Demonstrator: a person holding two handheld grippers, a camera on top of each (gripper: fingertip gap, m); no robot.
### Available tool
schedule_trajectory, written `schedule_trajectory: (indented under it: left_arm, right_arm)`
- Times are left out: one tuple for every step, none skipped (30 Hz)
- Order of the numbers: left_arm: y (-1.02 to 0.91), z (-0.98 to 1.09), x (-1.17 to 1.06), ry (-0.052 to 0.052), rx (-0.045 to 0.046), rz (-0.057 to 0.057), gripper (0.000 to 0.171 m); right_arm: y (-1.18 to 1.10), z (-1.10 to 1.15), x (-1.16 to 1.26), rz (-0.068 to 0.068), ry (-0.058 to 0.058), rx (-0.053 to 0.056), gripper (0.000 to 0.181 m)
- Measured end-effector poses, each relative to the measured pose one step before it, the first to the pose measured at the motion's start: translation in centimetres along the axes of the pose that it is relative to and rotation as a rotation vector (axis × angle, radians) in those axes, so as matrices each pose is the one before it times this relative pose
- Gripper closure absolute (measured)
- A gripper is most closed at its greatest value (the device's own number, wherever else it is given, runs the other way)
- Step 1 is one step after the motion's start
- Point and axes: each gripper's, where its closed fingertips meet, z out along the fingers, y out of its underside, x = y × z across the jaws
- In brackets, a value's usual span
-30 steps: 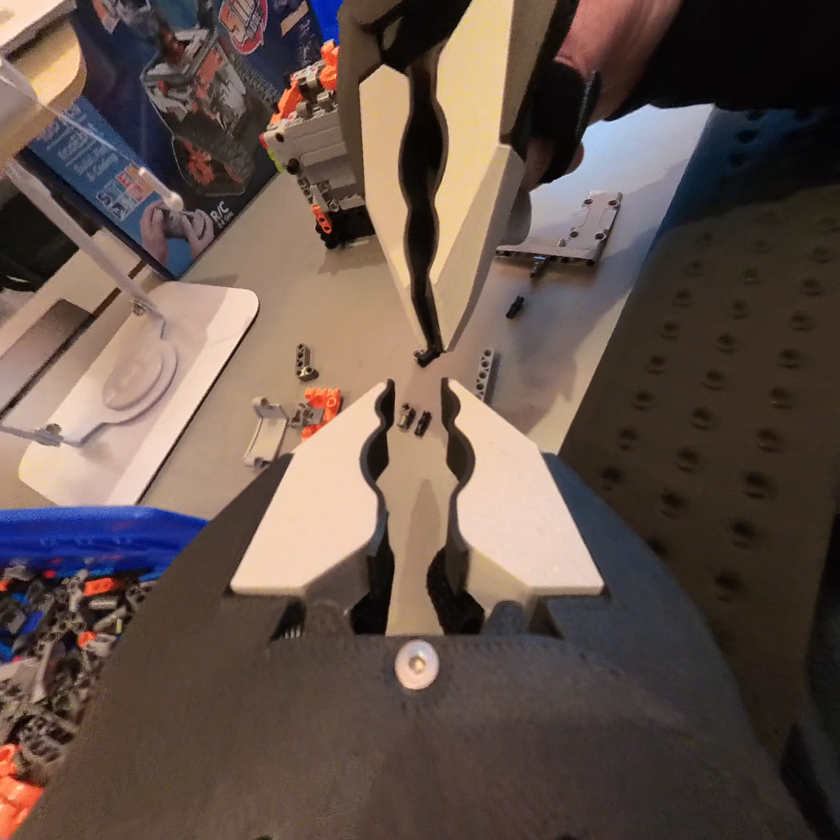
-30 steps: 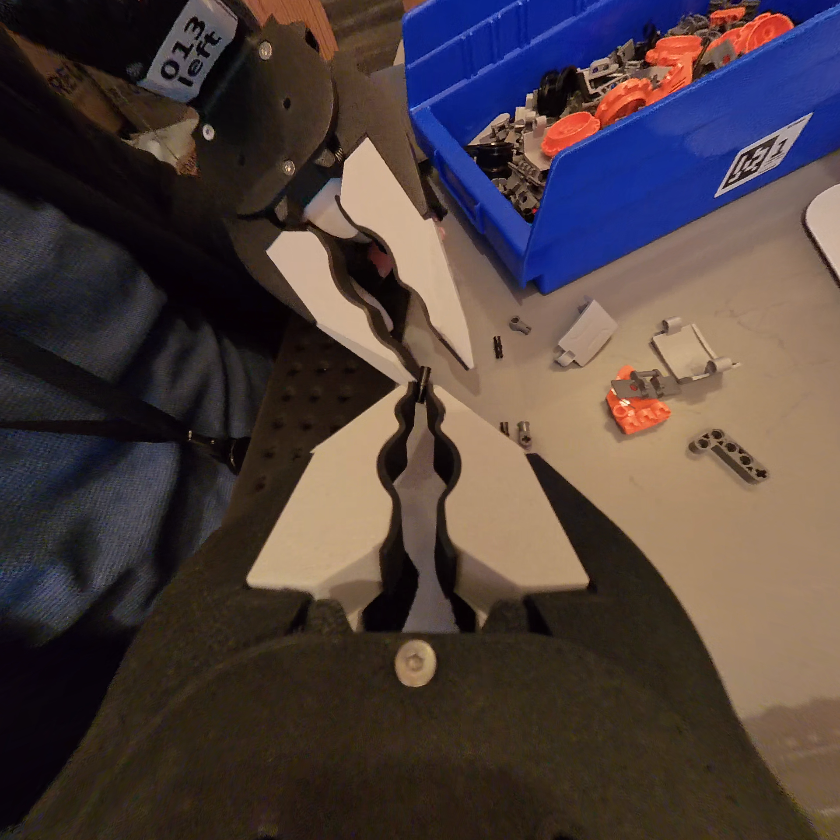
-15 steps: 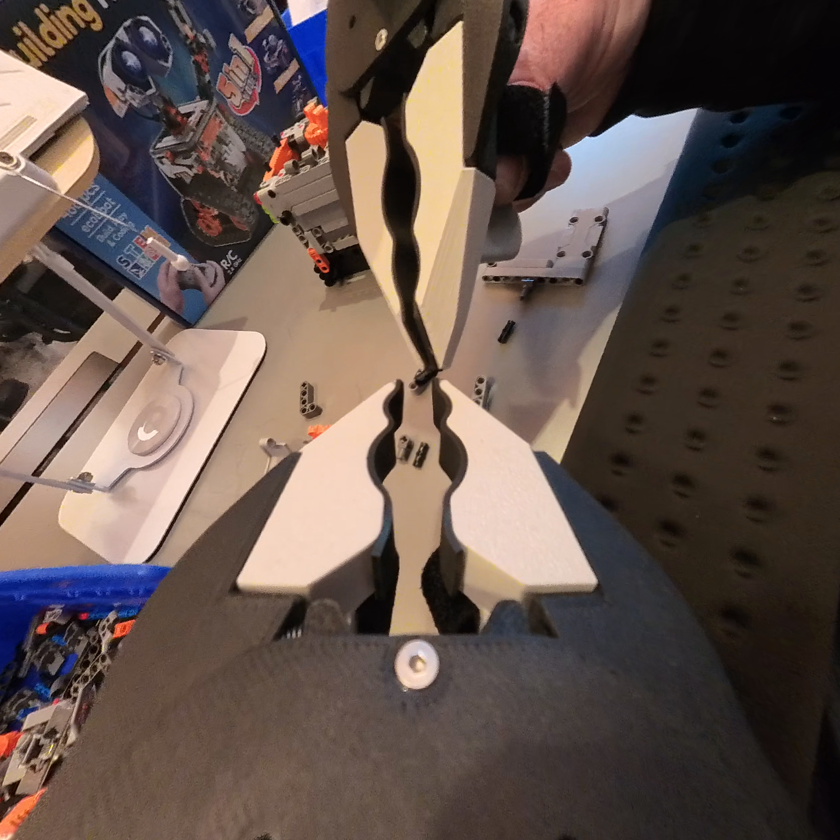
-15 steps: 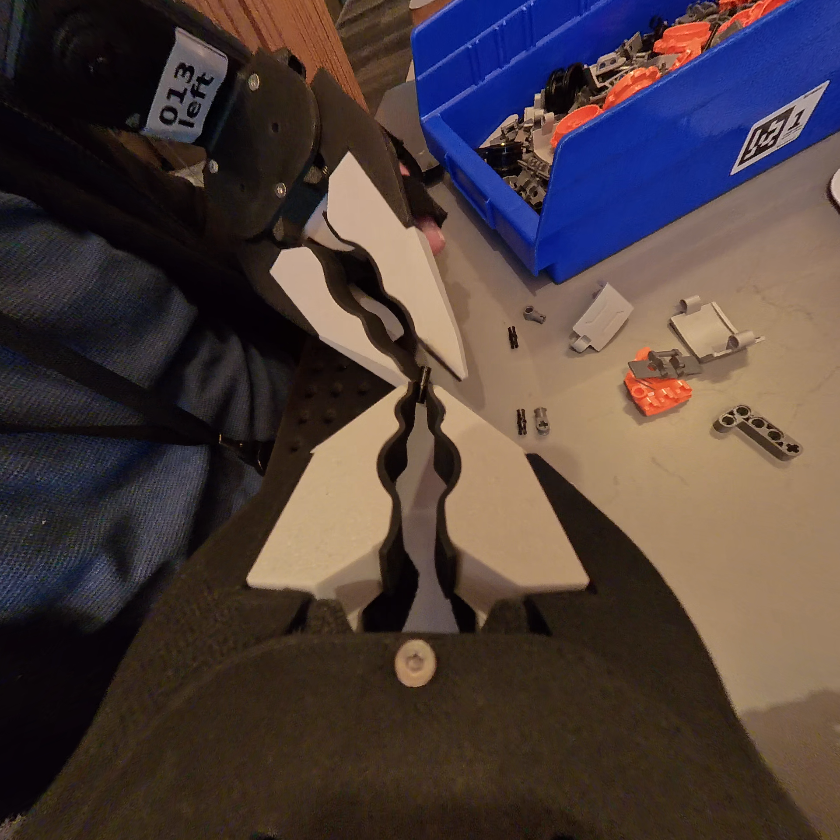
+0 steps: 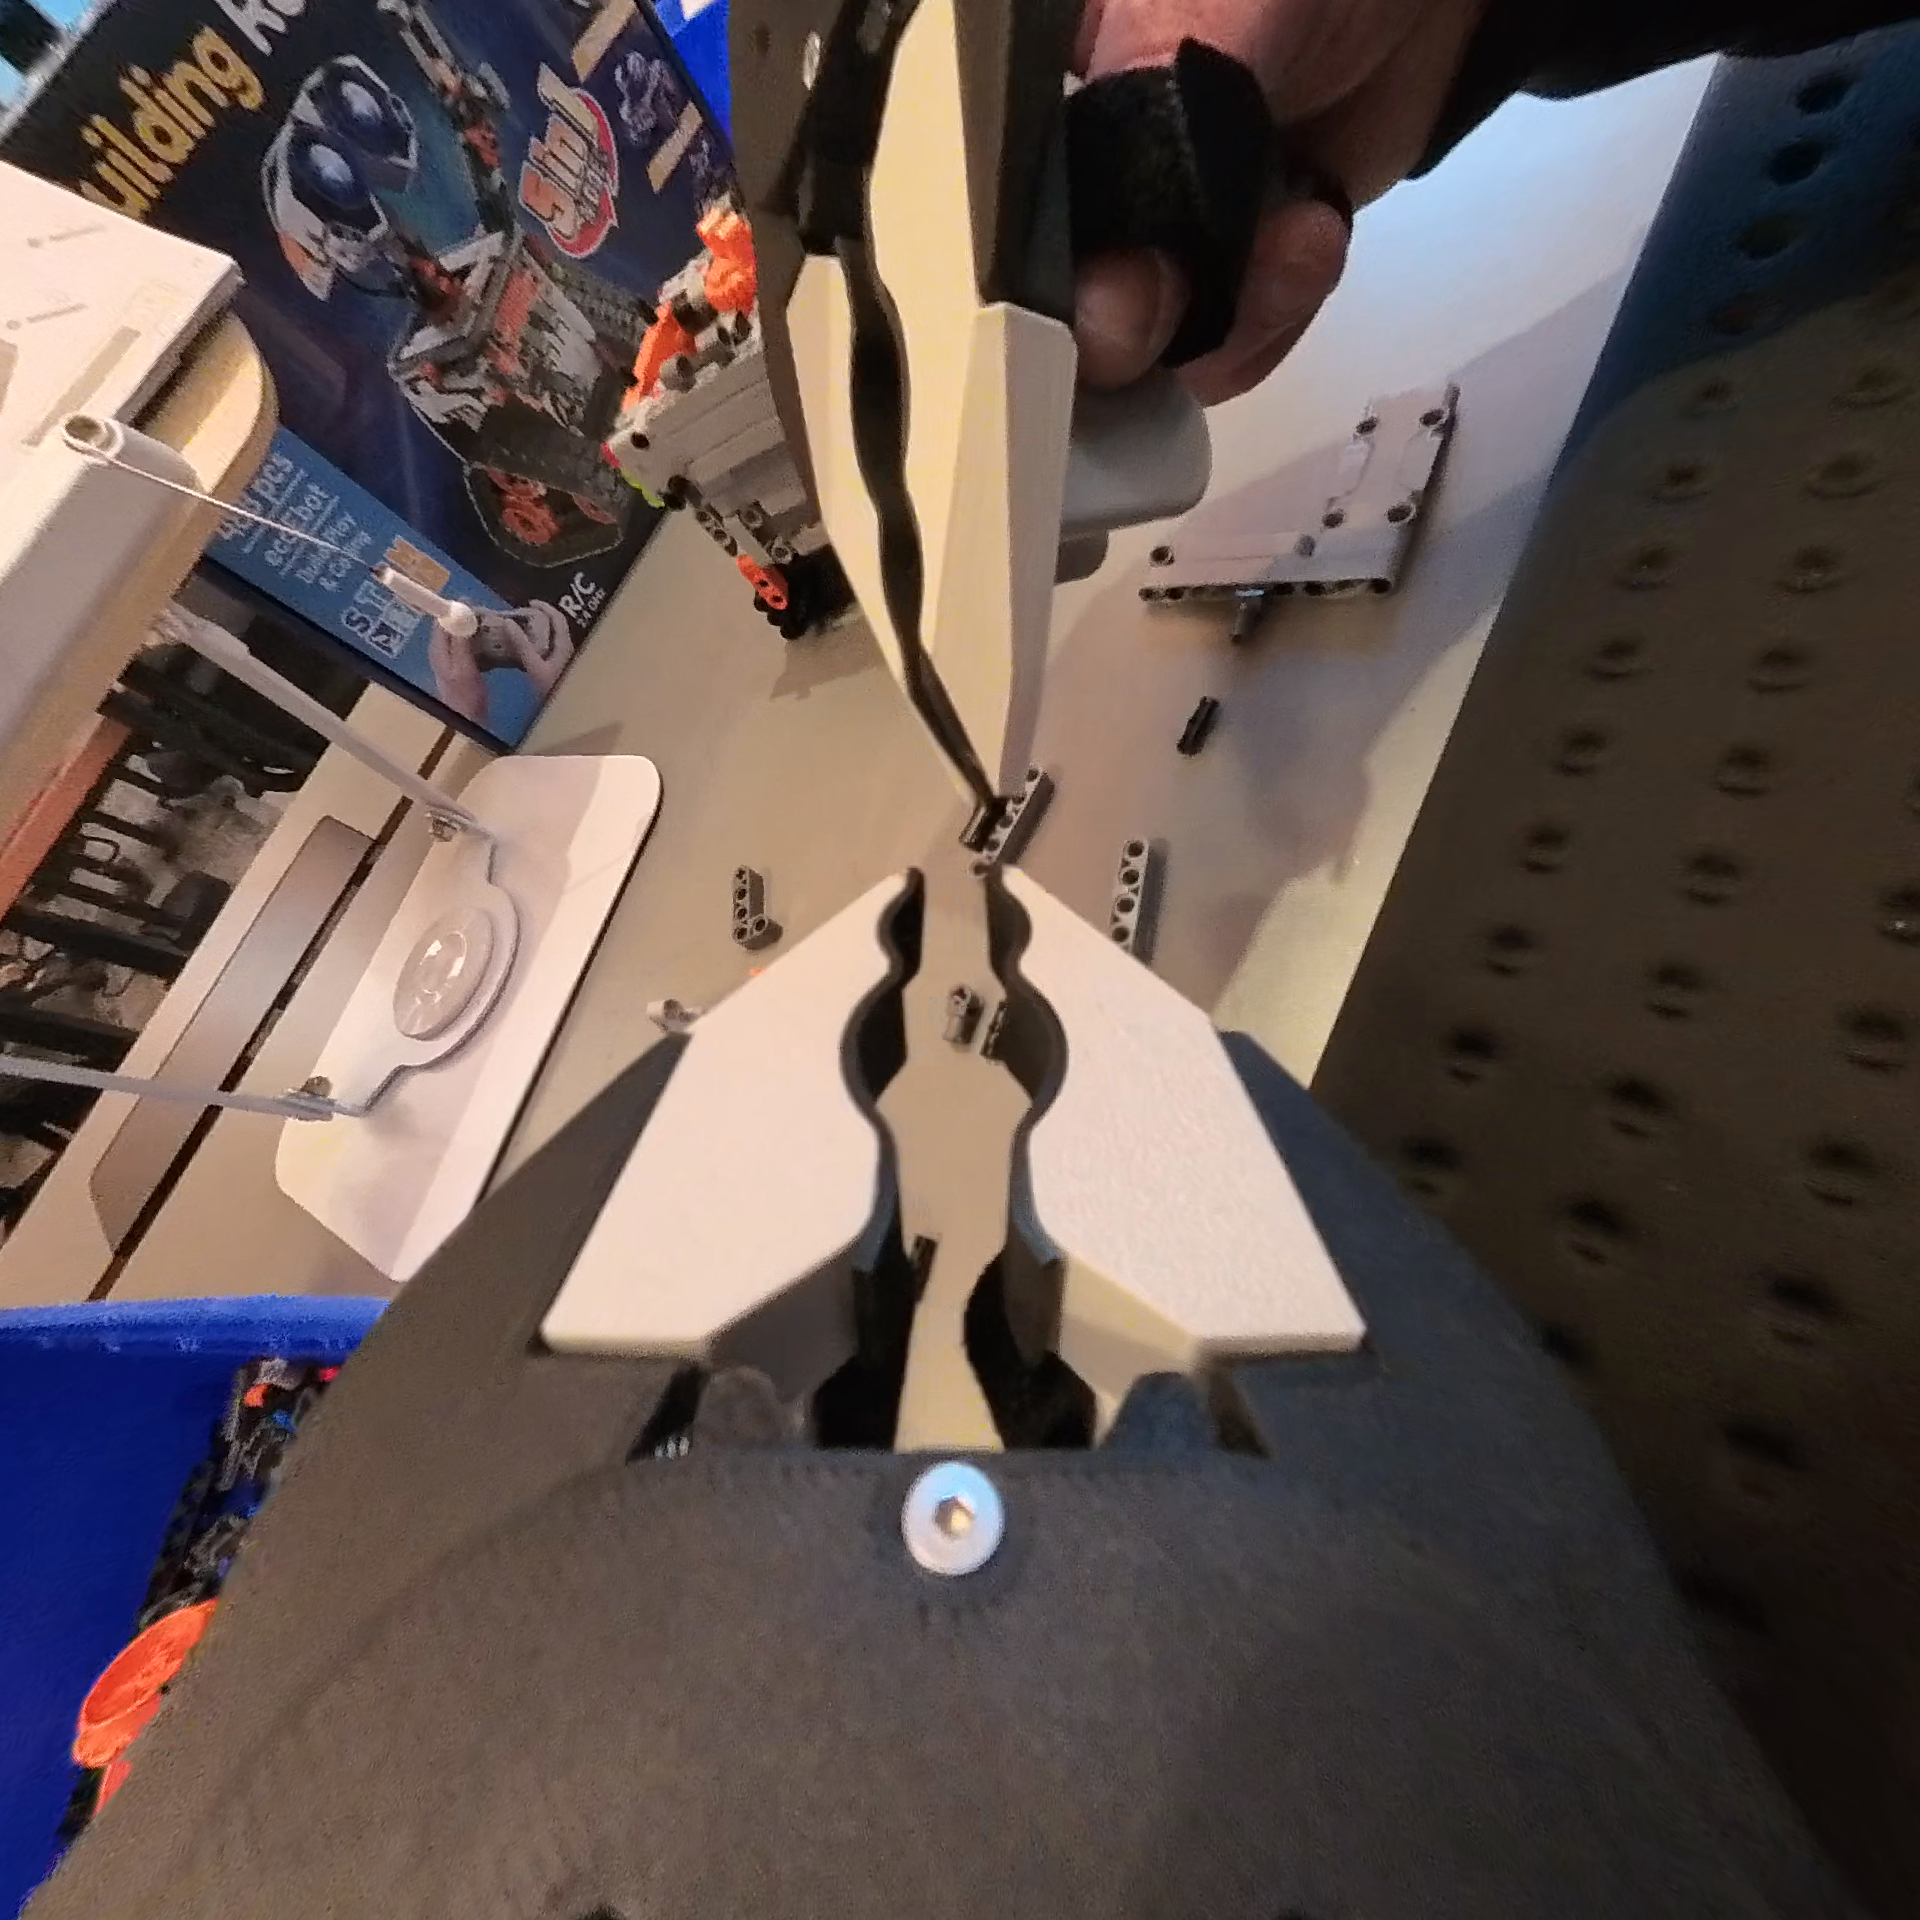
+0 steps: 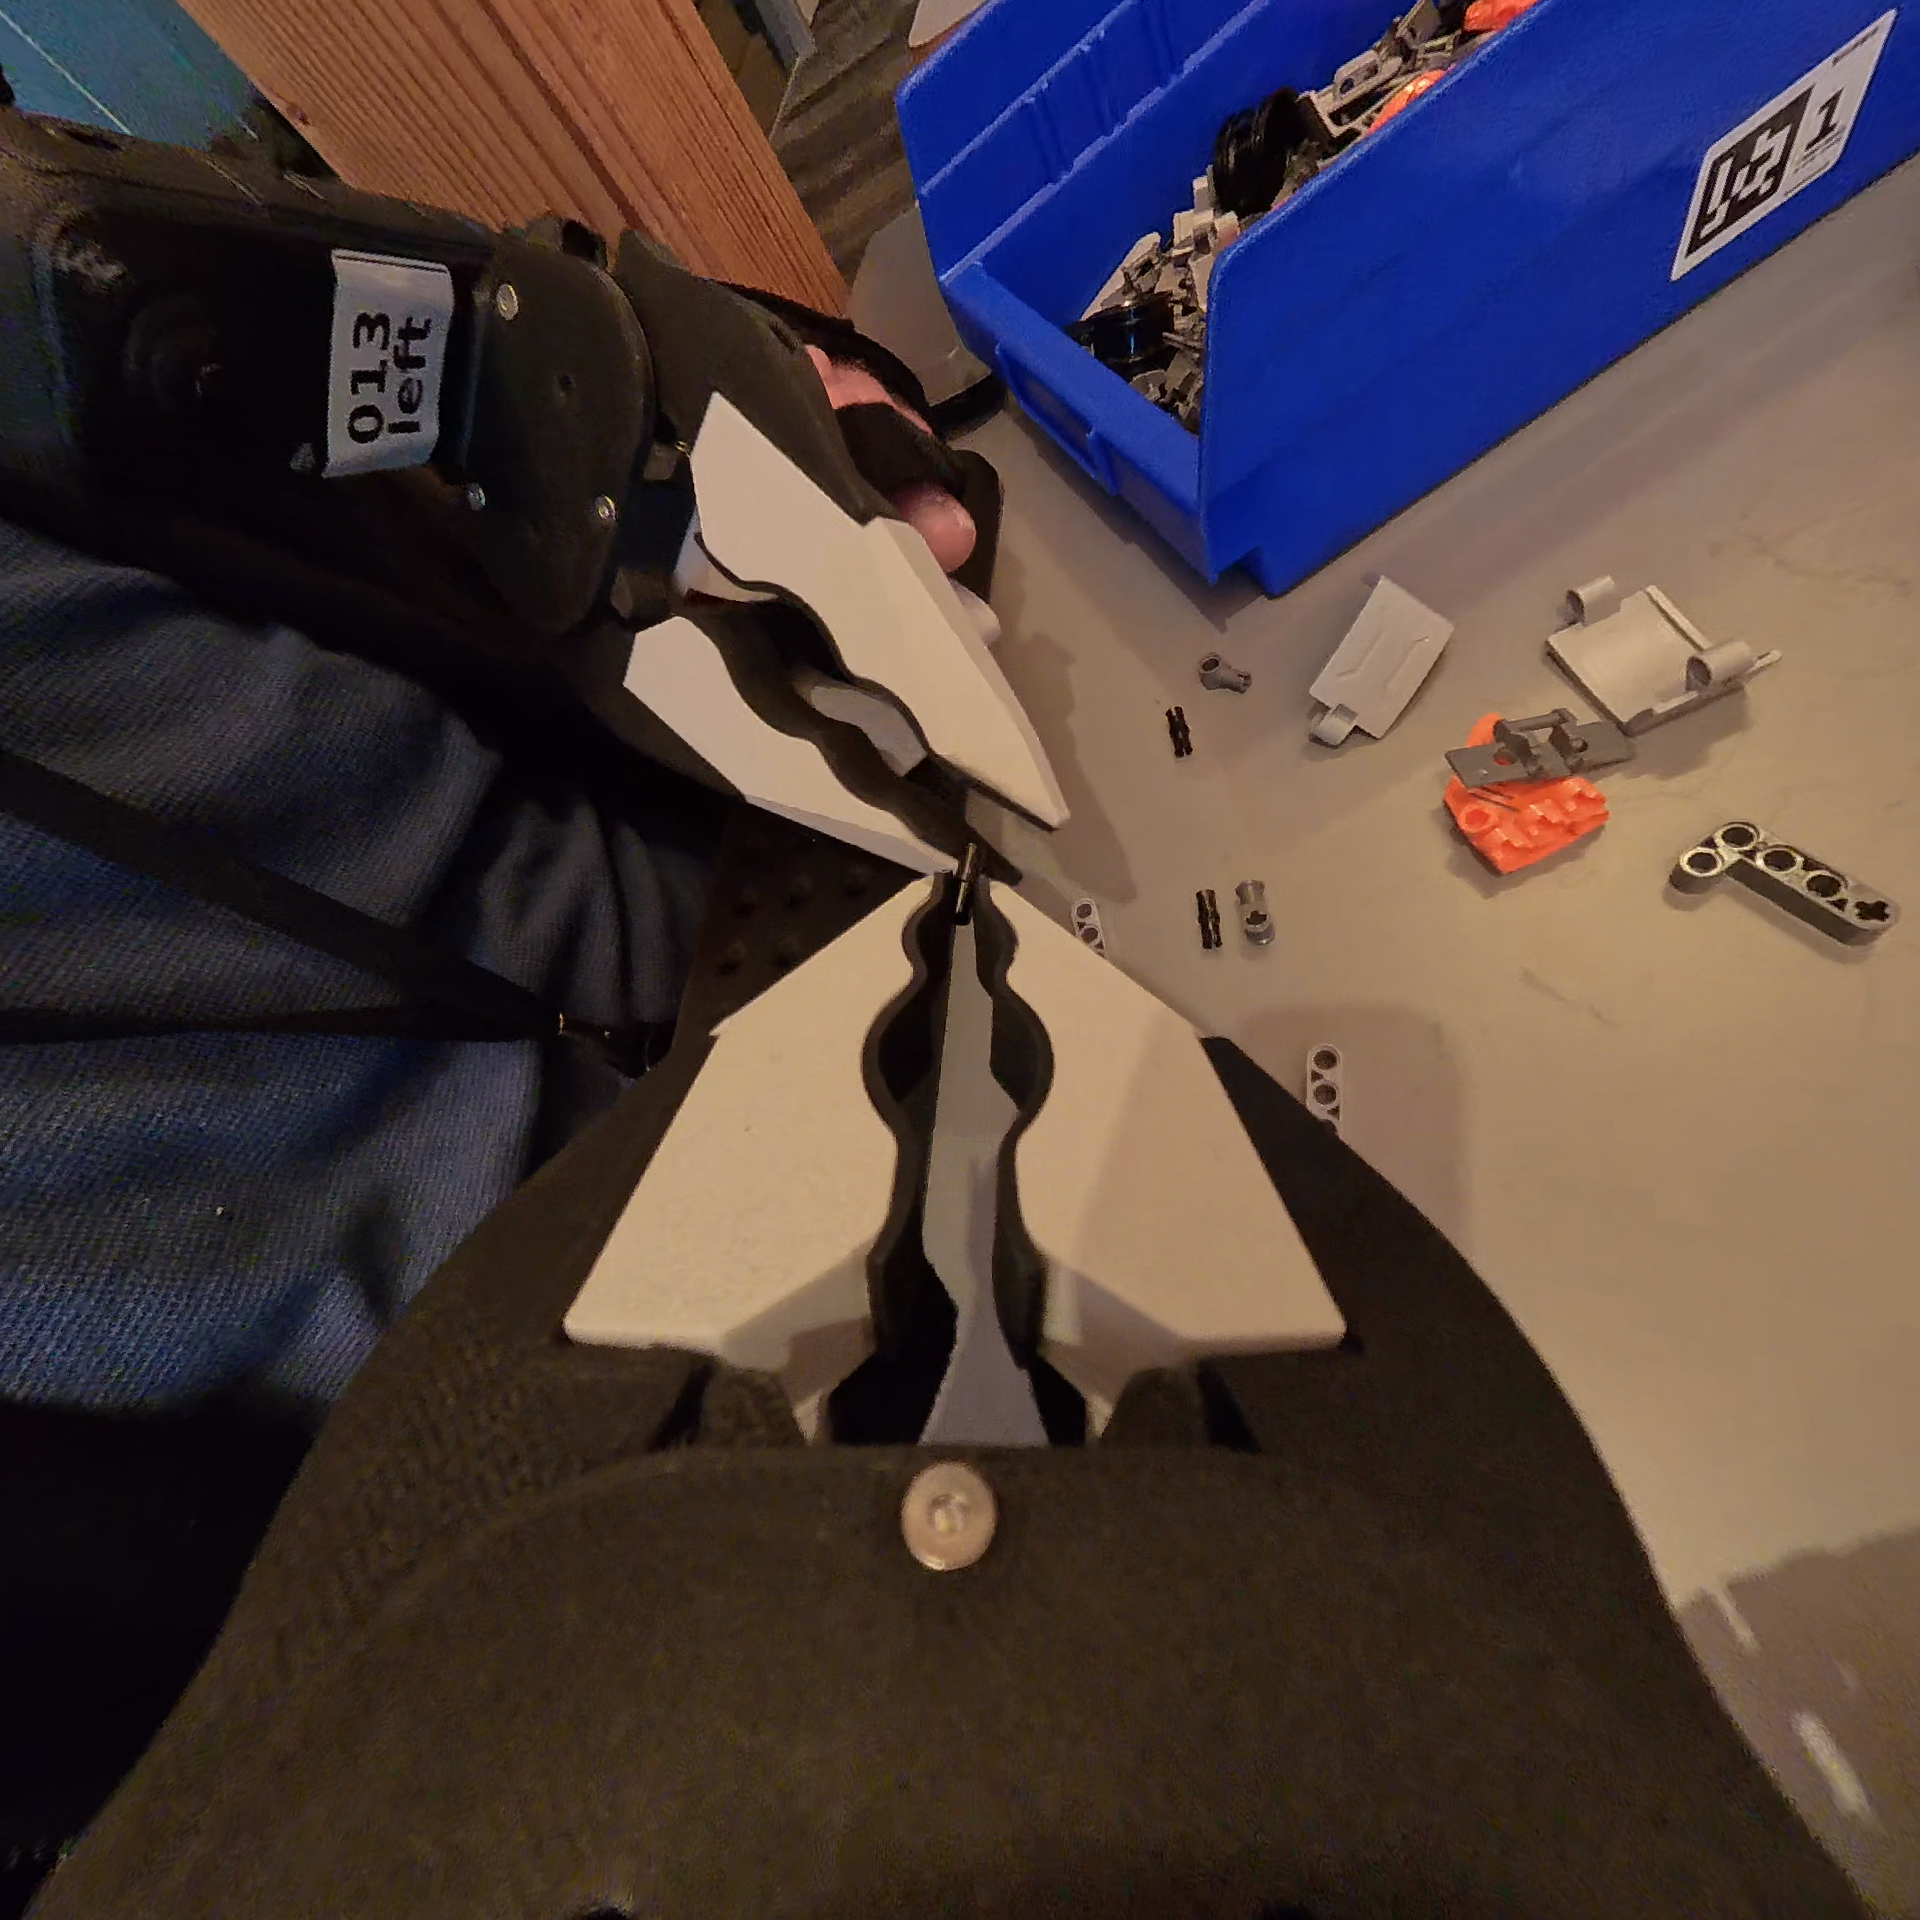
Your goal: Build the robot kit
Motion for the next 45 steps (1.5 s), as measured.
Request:
schedule_trajectory:
  left_arm:
    - [-0.184,-0.015,0.069,0.0017,0.00501,0.0049,0.161]
    - [-0.029,0.079,0.105,0.0009,-0.00208,0.0103,0.161]
    - [0.054,0.119,0.121,-0.0015,-0.00717,0.0131,0.161]
    - [0.032,0.129,0.281,0.0050,-0.00720,0.0196,0.162]
    - [0.066,0.155,0.296,0.0050,-0.00945,0.0208,0.165]
    - [0.100,0.106,0.042,-0.0109,-0.01116,0.0175,0.166]
    - [0.085,0.024,-0.060,-0.0112,-0.00814,0.0096,0.169]
    - [-0.005,-0.035,-0.036,-0.0002,0.00173,-0.0031,0.170]
    - [-0.070,-0.082,-0.075,0.0017,0.00710,-0.0136,0.170]
    - [-0.086,-0.066,-0.083,0.0011,0.00598,-0.0143,0.170]
    - [-0.046,-0.019,-0.094,-0.0024,0.00140,-0.0097,0.171]
    - [-0.037,-0.057,-0.176,-0.0101,0.00153,-0.0025,0.171]
    - [-0.111,-0.097,-0.181,-0.0078,0.00747,-0.0047,0.171]
    - [-0.179,-0.116,-0.058,0.0038,0.01292,-0.0134,0.171]
    - [-0.133,-0.057,-0.013,0.0065,0.01018,-0.0158,0.171]
    - [-0.043,-0.028,-0.126,-0.0015,0.00442,-0.0129,0.171]
    - [-0.043,-0.032,-0.122,-0.0032,0.00388,-0.0100,0.171]
    - [-0.157,-0.042,-0.018,0.0026,0.00902,-0.0103,0.171]
    - [-0.062,0.002,-0.050,-0.0005,0.00282,-0.0105,0.171]
    - [-0.008,0.013,-0.157,-0.0088,0.00039,-0.0051,0.171]
    - [-0.081,-0.057,-0.148,-0.0058,0.00490,-0.0030,0.171]
    - [-0.152,-0.075,0.001,0.0044,0.00966,-0.0060,0.171]
    - [-0.039,0.015,0.082,0.0088,0.00408,-0.0062,0.171]
    - [-0.011,-0.016,-0.013,-0.0005,0.00220,-0.0029,0.171]
    - [-0.060,-0.057,-0.051,-0.0039,0.00202,0.0009,0.171]
    - [-0.069,-0.020,-0.015,-0.0016,0.00389,-0.0005,0.171]
    - [0.021,0.039,0.024,0.0039,-0.00040,-0.0047,0.171]
    - [0.050,0.056,0.033,0.0062,-0.00124,-0.0061,0.171]
    - [-0.044,0.008,-0.010,0.0025,0.00371,-0.0063,0.170]
    - [-0.120,-0.041,0.018,0.0041,0.00795,-0.0055,0.171]
    - [-0.074,-0.002,0.052,0.0092,0.00596,-0.0093,0.170]
    - [0.028,0.055,0.023,0.0089,0.00163,-0.0129,0.170]
    - [0.095,0.088,0.030,0.0099,-0.00295,-0.0128,0.170]
    - [0.169,0.157,0.133,0.0164,-0.00700,-0.0107,0.170]
    - [0.356,0.192,0.112,0.0145,-0.01601,-0.0147,0.170]
    - [0.461,0.180,0.221,0.0198,-0.02248,-0.0066,0.169]
    - [0.516,0.192,0.279,0.0229,-0.02443,0.0024,0.167]
    - [0.587,0.199,0.146,0.0151,-0.03000,0.0027,0.165]
    - [0.545,0.268,0.409,0.0341,-0.02742,-0.0035,0.164]
    - [0.655,0.401,0.589,0.0497,-0.03470,-0.0158,0.161]
    - [0.657,0.405,0.035,0.0115,-0.03493,-0.0133,0.157]
    - [0.598,0.282,0.061,0.0092,-0.03403,0.0004,0.155]
    - [0.464,0.197,0.221,0.0194,-0.02531,0.0004,0.155]
    - [0.367,0.146,-0.085,0.0030,-0.01683,-0.0090,0.155]
    - [0.377,0.128,0.108,0.0165,-0.01664,-0.0106,0.154]
  right_arm:
    - [0.097,0.014,0.050,-0.0003,0.0068,-0.0093,0.180]
    - [0.151,0.088,0.082,-0.0015,0.0096,-0.0149,0.180]
    - [0.094,0.120,-0.025,-0.0028,0.0027,-0.0116,0.180]
    - [-0.028,0.119,-0.174,-0.0033,-0.0073,-0.0037,0.180]
    - [-0.037,0.093,-0.133,0.0002,-0.0065,-0.0029,0.180]
    - [0.037,0.068,0.000,0.0017,0.0017,-0.0066,0.181]
    - [0.004,0.018,0.010,-0.0002,0.0030,-0.0024,0.181]
    - [-0.109,-0.022,-0.019,-0.0014,0.0016,0.0065,0.181]
    - [-0.153,-0.056,-0.039,0.0011,-0.0007,0.0117,0.181]
    - [-0.182,-0.068,-0.022,0.0042,-0.0004,0.0132,0.180]
    - [-0.174,-0.048,0.021,0.0022,0.0037,0.0140,0.181]
    - [-0.215,-0.054,0.025,0.0014,0.0053,0.0170,0.181]
    - [-0.268,-0.078,-0.018,0.0024,0.0032,0.0213,0.181]
    - [-0.342,-0.122,-0.024,0.0003,0.0043,0.0275,0.181]
    - [-0.261,-0.135,-0.001,0.0006,0.0056,0.0229,0.181]
    - [-0.078,-0.066,-0.006,0.0007,0.0042,0.0091,0.177]
    - [-0.012,-0.030,-0.051,-0.0041,0.0024,0.0063,0.178]
    - [-0.028,-0.022,-0.028,-0.0029,0.0031,0.0084,0.177]
    - [-0.023,0.012,-0.039,0.0022,0.0003,0.0077,0.176]
    - [0.053,0.038,-0.064,-0.0016,0.0001,0.0019,0.176]
    - [0.072,0.050,-0.016,-0.0100,0.0069,0.0014,0.178]
    - [-0.011,0.046,-0.060,-0.0063,0.0033,0.0063,0.178]
    - [-0.099,0.030,-0.065,0.0016,0.0005,0.0108,0.178]
    - [-0.079,0.022,-0.021,-0.0028,0.0036,0.0107,0.178]
    - [-0.079,-0.006,-0.037,-0.0085,0.0038,0.0100,0.179]
    - [-0.054,-0.029,-0.024,-0.0064,0.0036,0.0081,0.179]
    - [0.016,-0.005,0.019,-0.0047,0.0068,0.0035,0.179]
    - [0.045,-0.008,0.049,-0.0069,0.0090,0.0015,0.180]
    - [-0.031,-0.024,0.008,-0.0103,0.0073,0.0063,0.180]
    - [-0.069,-0.053,-0.056,-0.0067,0.0024,0.0083,0.180]
    - [-0.030,-0.039,-0.031,-0.0008,0.0021,0.0045,0.180]
    - [0.009,-0.014,0.056,-0.0023,0.0080,0.0025,0.180]
    - [0.070,0.016,0.102,-0.0088,0.0127,-0.0018,0.180]
    - [0.161,-0.021,0.094,-0.0121,0.0125,-0.0089,0.180]
    - [0.095,-0.130,0.044,-0.0132,0.0084,-0.0052,0.180]
    - [0.101,-0.253,0.071,-0.0124,0.0080,-0.0087,0.180]
    - [0.456,-0.300,0.373,-0.0204,0.0284,-0.0341,0.180]
    - [0.728,-0.263,0.388,-0.0309,0.0322,-0.0524,0.180]
    - [0.688,-0.197,0.188,-0.0278,0.0198,-0.0483,0.180]
    - [0.759,-0.090,0.346,-0.0264,0.0316,-0.0533,0.180]
    - [0.916,0.033,0.376,-0.0335,0.0356,-0.0663,0.180]
    - [0.832,0.158,0.098,-0.0380,0.0214,-0.0630,0.180]
    - [0.654,0.212,0.087,-0.0336,0.0197,-0.0544,0.180]
    - [0.554,0.290,0.089,-0.0300,0.0170,-0.0495,0.180]
    - [0.509,0.375,-0.028,-0.0290,0.0062,-0.0464,0.180]
